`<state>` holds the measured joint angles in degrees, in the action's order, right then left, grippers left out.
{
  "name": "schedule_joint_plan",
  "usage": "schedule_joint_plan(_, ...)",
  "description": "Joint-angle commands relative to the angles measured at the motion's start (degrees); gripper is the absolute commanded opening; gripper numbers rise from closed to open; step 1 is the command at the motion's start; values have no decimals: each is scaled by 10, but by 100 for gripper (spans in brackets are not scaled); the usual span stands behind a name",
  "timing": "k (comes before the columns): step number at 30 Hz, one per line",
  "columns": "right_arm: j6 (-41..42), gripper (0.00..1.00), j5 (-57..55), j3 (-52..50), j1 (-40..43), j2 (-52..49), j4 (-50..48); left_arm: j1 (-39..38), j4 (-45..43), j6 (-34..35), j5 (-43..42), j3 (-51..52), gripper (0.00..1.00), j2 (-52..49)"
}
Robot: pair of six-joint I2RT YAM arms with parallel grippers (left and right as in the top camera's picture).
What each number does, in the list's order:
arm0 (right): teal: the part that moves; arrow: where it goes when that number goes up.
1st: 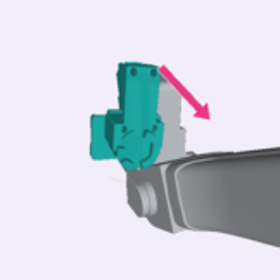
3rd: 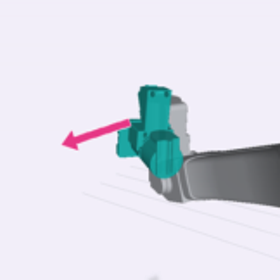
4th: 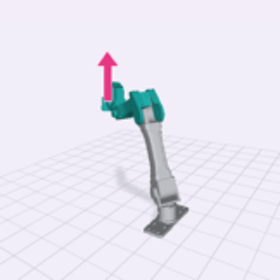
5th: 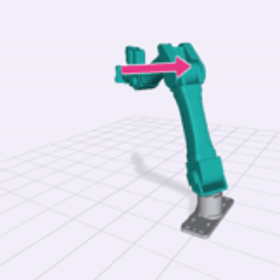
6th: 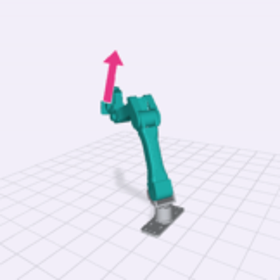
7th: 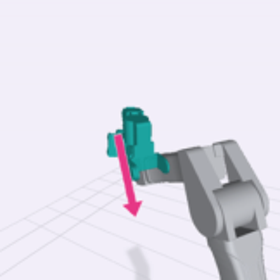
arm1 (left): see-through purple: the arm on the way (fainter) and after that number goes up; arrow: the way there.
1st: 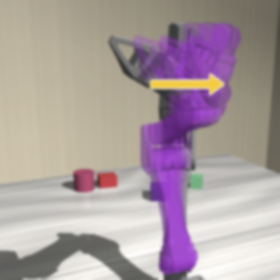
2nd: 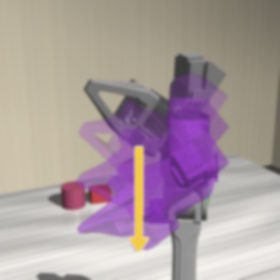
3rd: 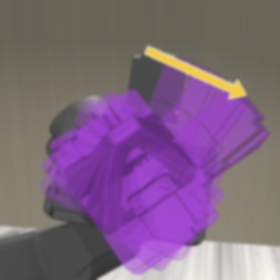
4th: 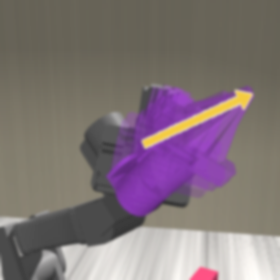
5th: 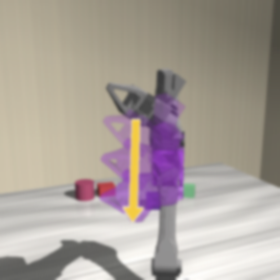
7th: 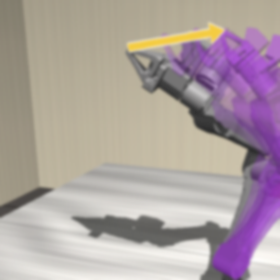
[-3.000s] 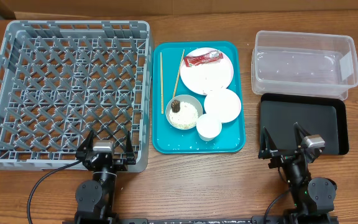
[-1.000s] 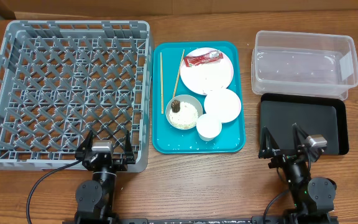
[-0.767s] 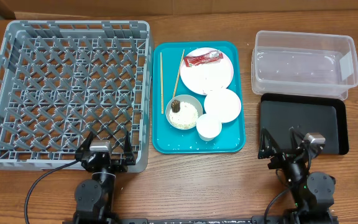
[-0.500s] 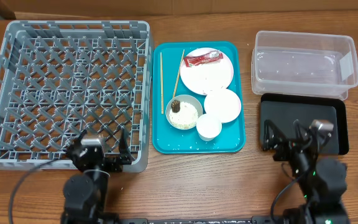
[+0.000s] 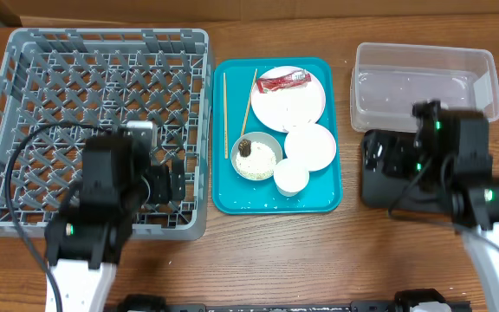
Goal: Sort waste into correct bins and load items into the dishwasher
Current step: 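Move the right gripper over the white plate on the teal tray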
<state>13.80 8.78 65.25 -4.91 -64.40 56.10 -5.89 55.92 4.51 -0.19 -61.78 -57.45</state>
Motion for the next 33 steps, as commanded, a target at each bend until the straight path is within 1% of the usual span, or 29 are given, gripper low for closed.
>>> schedule_joint_plan(1,-20,100,3,54,-3,-42,13,4,37,6,-13,-56,100,-40)
schedule_joint_plan(4,-19,100,16,57,-3,-57,2,4,50,9,-24,-61,100,-59)
schedule_joint_plan(8,-34,100,38,57,-3,-58,-39,4,58,9,-53,-61,100,-70)
schedule_joint_plan(12,-34,100,92,57,-4,-58,-59,4,53,8,-54,-61,100,-70)
schedule_joint_plan(17,-43,100,76,59,-18,-59,-72,4,43,8,-52,-61,100,-71)
schedule_joint_plan(20,-54,100,71,78,-24,-72,-70,4,38,8,-51,-61,100,-70)
schedule_joint_plan(23,-54,99,71,119,-25,-105,-63,4,38,9,-33,-61,100,-70)
schedule_joint_plan(26,-54,100,71,181,-25,-158,-43,4,38,46,8,-61,100,-70)
schedule_joint_plan(29,-86,99,72,256,-31,-222,3,12,37,80,48,-61,100,-70)
schedule_joint_plan(31,-110,99,69,299,-40,-259,30,24,35,96,55,-61,100,-70)
schedule_joint_plan(33,-116,99,36,344,-52,-300,52,39,33,107,55,-61,100,-70)
